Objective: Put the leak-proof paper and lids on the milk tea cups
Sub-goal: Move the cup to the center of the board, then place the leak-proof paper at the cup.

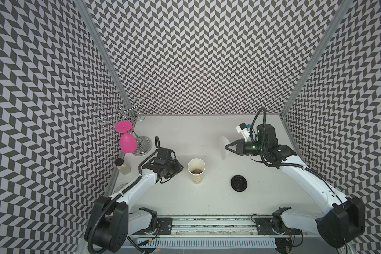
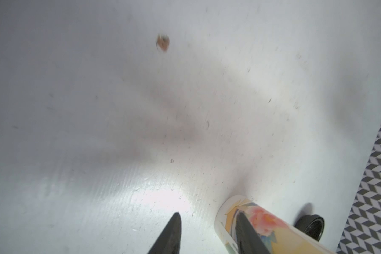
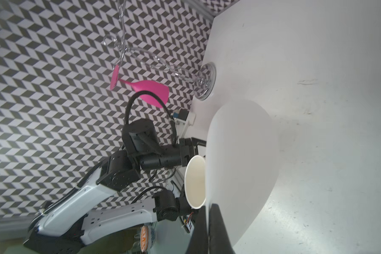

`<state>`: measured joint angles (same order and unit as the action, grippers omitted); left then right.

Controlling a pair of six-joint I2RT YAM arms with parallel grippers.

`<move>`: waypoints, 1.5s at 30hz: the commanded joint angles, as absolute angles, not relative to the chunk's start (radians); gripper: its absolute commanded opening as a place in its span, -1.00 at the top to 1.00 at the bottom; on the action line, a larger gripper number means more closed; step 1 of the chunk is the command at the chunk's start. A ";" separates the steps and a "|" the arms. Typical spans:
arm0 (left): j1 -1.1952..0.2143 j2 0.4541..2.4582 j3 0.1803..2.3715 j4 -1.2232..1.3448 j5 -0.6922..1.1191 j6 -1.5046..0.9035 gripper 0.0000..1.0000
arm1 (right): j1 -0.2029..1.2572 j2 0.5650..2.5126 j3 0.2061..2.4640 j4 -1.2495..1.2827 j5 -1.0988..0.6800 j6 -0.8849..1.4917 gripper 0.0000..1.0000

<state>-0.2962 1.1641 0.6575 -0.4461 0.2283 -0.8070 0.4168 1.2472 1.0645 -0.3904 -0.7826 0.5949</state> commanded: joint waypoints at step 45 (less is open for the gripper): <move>-0.149 0.801 0.709 -0.527 0.640 -0.812 -0.51 | 0.732 1.532 1.247 -0.439 -0.637 0.573 1.00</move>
<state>-0.1497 0.7902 0.7261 -0.5701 0.5919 -0.8265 0.7376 1.5227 1.2255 -0.4232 -0.6903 0.6151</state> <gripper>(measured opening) 0.751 0.047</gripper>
